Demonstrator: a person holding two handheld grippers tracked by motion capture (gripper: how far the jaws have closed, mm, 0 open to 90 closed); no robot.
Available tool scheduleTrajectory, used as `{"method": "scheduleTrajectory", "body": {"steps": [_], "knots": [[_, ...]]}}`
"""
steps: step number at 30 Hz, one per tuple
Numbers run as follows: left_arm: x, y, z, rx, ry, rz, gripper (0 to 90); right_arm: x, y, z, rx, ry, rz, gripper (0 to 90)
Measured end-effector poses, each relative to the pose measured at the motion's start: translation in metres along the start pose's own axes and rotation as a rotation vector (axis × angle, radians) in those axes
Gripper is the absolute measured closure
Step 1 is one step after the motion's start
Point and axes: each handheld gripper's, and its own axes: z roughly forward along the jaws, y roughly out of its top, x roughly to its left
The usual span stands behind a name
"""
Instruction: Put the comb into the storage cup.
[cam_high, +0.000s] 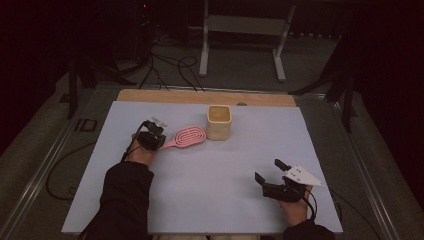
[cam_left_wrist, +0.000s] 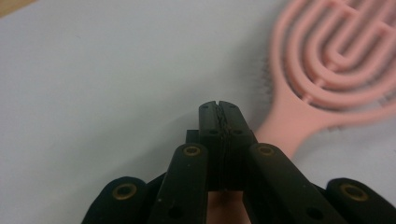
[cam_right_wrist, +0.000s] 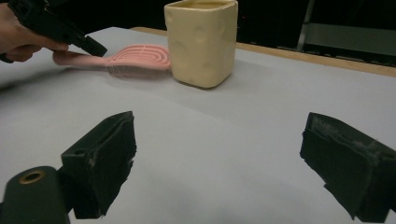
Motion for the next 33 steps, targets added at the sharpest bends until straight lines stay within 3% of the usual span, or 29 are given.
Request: {"method": "scheduleTrajectory", "body": {"steps": [5,13,23,33], "knots": [[-0.006,-0.002,-0.003,0.003,-0.016,0.019,89.5,0.0,0.0,0.0,0.004,-0.003,-0.005,10.3],[-0.012,-0.007,-0.005,0.002,-0.038,0.016,88.9,0.0,0.0,0.001,0.006,0.0,-0.005,10.3],[-0.012,-0.007,-0.006,-0.002,-0.026,0.017,86.1,0.001,0.0,0.001,0.008,0.0,-0.005,10.3],[-0.009,-0.004,-0.025,-0.088,-0.023,-0.005,74.5,0.0,0.0,0.001,0.007,0.001,-0.004,10.3]]}}
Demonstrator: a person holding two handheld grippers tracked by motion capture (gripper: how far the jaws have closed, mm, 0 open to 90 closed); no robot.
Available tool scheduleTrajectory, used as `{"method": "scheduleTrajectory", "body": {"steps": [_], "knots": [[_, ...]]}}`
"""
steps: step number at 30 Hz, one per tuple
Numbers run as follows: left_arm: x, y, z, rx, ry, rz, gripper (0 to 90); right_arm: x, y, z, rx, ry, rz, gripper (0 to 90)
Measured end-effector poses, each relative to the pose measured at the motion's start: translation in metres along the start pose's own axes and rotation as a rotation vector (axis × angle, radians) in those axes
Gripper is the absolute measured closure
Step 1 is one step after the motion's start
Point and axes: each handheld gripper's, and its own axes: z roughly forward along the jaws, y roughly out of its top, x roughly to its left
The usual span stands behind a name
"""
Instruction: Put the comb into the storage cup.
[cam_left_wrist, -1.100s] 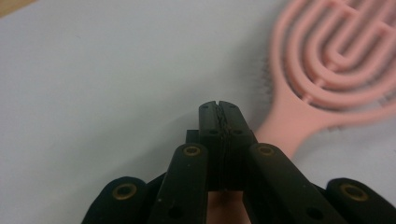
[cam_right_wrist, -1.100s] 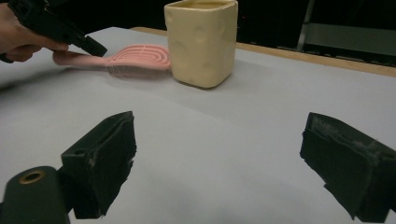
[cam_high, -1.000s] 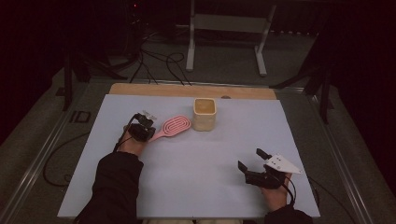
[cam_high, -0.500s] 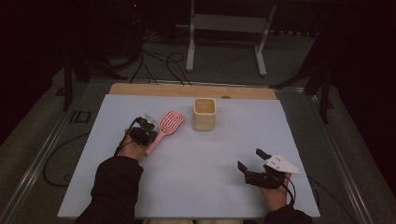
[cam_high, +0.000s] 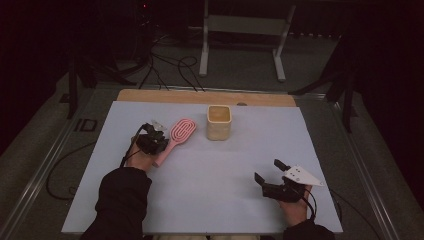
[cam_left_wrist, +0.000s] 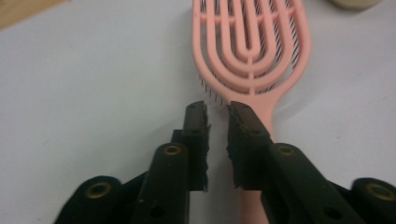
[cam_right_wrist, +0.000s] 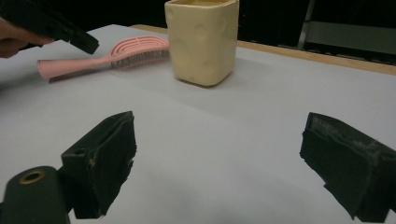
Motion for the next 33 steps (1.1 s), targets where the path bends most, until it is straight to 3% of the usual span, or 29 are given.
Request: {"method": "scheduleTrajectory", "body": {"steps": [5,8,9,10,12,13,16,25,33], "knots": [[-0.001,0.0,-0.019,-0.091,-0.016,-0.033,53.5,0.0,0.0,0.0,-0.002,-0.001,0.001,10.3],[-0.004,-0.002,-0.033,-0.153,-0.006,-0.042,42.4,0.0,0.0,0.0,-0.002,-0.001,0.002,10.3],[-0.004,-0.002,-0.033,-0.153,-0.006,-0.042,38.5,0.0,0.0,0.0,-0.002,0.0,0.002,10.3],[-0.006,-0.004,-0.041,-0.192,0.005,-0.048,34.3,0.0,0.0,0.0,-0.002,0.0,0.001,10.3],[-0.006,-0.005,-0.046,-0.207,0.007,-0.053,31.8,0.0,0.0,0.0,-0.003,0.0,0.0,10.3],[-0.007,-0.008,-0.055,-0.243,0.015,-0.064,25.4,0.0,0.0,0.0,-0.003,0.001,0.0,10.3],[-0.007,-0.016,-0.066,-0.285,-0.002,-0.092,19.4,0.0,0.0,0.0,-0.004,0.002,-0.001,10.3],[-0.009,-0.046,-0.091,-0.339,0.006,-0.08,1.1,0.001,0.0,0.0,-0.006,0.008,-0.005,10.2],[-0.009,-0.074,-0.098,-0.4,0.014,-0.086,0.1,0.002,0.0,0.0,-0.01,0.01,-0.008,10.2]]}}
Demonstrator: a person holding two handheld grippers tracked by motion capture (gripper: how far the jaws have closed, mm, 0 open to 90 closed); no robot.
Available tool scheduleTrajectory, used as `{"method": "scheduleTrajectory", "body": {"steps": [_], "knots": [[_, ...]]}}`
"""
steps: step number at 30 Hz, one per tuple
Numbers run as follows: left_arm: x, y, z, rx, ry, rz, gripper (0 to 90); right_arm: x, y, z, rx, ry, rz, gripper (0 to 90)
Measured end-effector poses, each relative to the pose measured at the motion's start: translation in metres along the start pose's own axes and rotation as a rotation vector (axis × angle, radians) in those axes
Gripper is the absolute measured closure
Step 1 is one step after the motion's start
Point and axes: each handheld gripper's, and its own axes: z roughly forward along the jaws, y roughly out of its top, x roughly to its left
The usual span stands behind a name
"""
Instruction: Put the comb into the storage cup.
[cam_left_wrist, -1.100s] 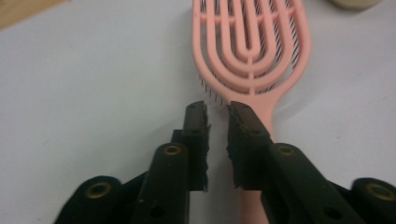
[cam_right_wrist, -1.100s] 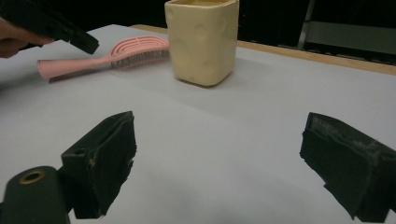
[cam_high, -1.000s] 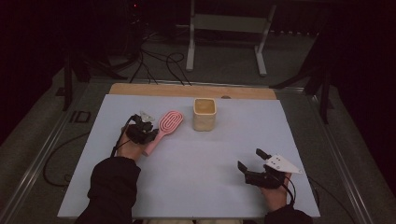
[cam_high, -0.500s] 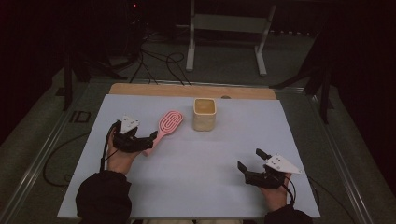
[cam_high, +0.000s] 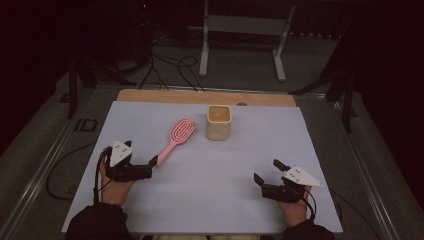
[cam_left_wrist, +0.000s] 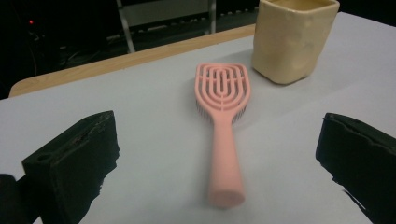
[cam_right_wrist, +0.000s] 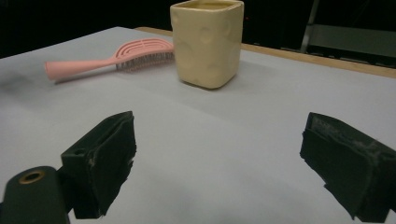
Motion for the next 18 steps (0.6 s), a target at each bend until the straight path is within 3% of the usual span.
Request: {"method": "scheduleTrajectory", "body": {"steps": [1,8,11,18], "knots": [[0.001,-0.01,-0.003,-0.012,0.002,0.002,0.0,0.0,0.0,0.0,-0.002,0.002,0.001,10.2],[0.003,-0.029,-0.01,-0.044,0.001,-0.014,0.1,-0.001,0.002,-0.001,-0.015,0.001,-0.005,10.2],[0.002,-0.034,-0.012,-0.052,-0.008,-0.032,0.1,-0.002,0.004,-0.003,-0.018,0.003,-0.006,10.2],[-0.001,-0.039,-0.012,-0.041,-0.022,-0.022,0.1,-0.006,0.007,-0.007,-0.027,0.004,-0.003,10.2]]}}
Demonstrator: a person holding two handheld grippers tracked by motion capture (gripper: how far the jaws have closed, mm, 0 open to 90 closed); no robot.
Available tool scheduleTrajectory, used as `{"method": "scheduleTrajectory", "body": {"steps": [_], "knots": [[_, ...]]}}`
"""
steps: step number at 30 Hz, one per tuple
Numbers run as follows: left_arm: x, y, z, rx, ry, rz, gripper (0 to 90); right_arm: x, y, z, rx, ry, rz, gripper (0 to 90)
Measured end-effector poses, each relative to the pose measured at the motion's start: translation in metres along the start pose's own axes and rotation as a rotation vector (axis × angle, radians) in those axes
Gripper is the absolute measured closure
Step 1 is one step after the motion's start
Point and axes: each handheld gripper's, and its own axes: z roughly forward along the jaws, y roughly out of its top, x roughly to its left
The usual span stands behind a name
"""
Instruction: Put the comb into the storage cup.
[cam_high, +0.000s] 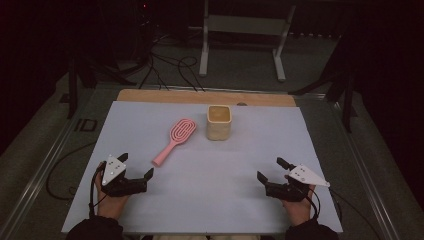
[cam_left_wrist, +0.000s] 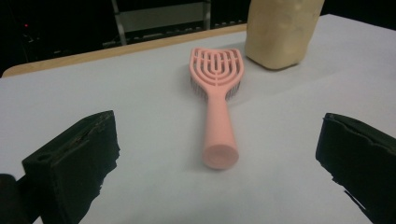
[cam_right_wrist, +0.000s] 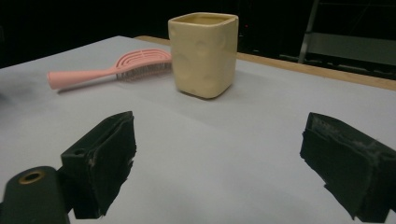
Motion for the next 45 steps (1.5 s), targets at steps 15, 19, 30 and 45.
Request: {"method": "scheduleTrajectory", "body": {"steps": [15,19,30,45], "knots": [[0.002,-0.001,-0.004,-0.021,0.058,0.005,0.0,-0.004,-0.001,0.001,0.004,-0.003,-0.01,10.1],[0.002,0.002,-0.005,-0.023,0.065,0.005,0.1,-0.005,-0.003,0.003,0.01,-0.007,-0.006,10.1],[0.002,0.027,0.0,0.054,0.073,0.003,0.1,0.002,-0.006,0.007,0.037,0.018,-0.038,10.1],[0.002,0.058,0.022,0.174,0.088,0.049,0.1,0.001,-0.008,0.006,0.041,0.017,-0.045,10.1]]}}
